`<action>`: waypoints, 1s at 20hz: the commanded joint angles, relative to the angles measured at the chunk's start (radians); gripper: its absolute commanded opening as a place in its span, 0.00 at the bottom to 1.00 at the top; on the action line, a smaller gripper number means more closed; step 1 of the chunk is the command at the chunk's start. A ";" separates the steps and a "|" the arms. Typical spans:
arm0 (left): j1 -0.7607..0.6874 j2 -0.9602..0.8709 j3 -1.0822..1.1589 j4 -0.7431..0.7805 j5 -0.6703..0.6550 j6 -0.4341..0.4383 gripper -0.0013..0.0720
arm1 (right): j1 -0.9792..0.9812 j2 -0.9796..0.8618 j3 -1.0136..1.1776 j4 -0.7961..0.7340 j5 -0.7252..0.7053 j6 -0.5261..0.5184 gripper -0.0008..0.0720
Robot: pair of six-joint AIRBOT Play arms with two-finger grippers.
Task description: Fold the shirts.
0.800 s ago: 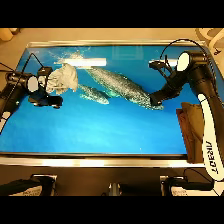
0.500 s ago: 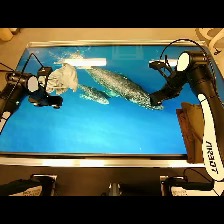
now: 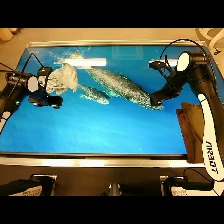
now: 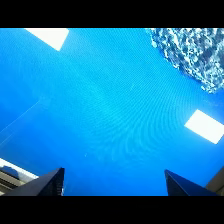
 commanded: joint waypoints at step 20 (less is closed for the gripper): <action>0.323 -0.577 0.587 -0.480 0.389 -0.154 0.96 | 0.001 -0.002 0.001 0.012 -0.235 -0.079 0.93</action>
